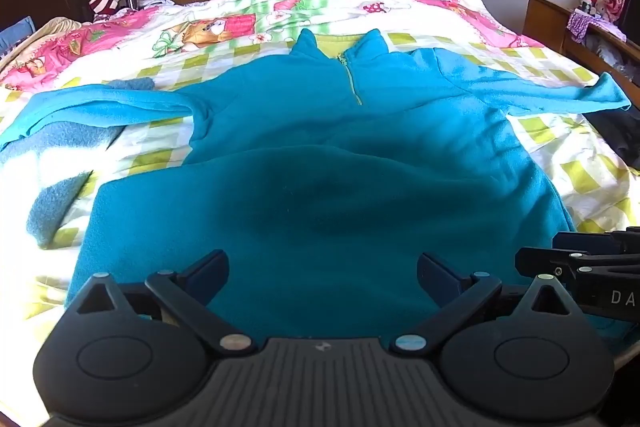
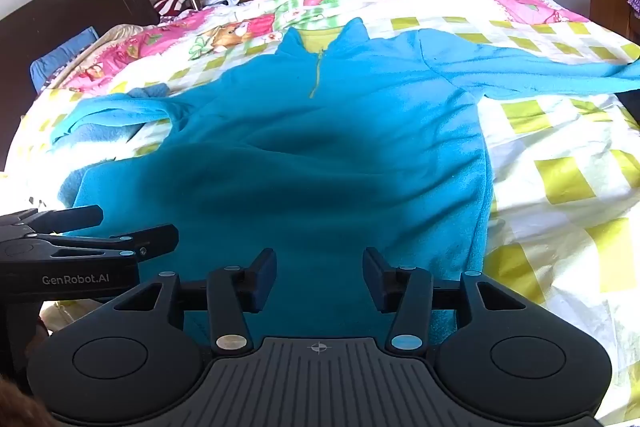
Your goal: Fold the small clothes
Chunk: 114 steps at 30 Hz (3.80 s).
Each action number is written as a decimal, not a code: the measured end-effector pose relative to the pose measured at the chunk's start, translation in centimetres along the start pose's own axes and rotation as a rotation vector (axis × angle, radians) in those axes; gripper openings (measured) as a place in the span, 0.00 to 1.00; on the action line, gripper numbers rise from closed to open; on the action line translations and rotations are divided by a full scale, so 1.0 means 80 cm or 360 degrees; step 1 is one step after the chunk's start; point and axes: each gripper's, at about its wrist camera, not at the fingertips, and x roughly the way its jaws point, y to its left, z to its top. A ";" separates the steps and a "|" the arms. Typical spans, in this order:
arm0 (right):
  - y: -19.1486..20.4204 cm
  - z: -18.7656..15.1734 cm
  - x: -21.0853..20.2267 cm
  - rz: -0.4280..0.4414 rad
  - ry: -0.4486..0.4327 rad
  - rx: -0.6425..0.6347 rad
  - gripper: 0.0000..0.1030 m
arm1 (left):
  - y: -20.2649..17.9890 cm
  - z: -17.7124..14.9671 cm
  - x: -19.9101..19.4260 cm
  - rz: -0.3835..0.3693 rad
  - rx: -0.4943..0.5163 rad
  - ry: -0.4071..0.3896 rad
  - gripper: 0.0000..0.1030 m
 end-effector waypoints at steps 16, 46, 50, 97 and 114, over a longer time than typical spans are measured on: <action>0.008 -0.013 -0.019 0.0025 0.0091 -0.0033 0.48 | -0.005 -0.015 -0.030 0.0026 0.0046 0.0107 1.00; 0.029 -0.017 -0.019 0.0021 0.0190 -0.0116 0.51 | -0.005 -0.015 -0.020 0.0016 0.0007 0.0228 1.00; 0.029 -0.017 -0.020 0.0020 0.0191 -0.0113 0.51 | -0.005 -0.015 -0.019 0.0015 0.0008 0.0227 1.00; 0.027 -0.020 -0.019 0.0018 0.0188 -0.0099 0.56 | -0.011 -0.015 -0.021 0.0016 0.0044 0.0214 1.00; 0.029 -0.014 -0.019 -0.0023 0.0157 -0.0142 0.57 | -0.009 -0.014 -0.027 0.0011 0.0051 0.0177 1.00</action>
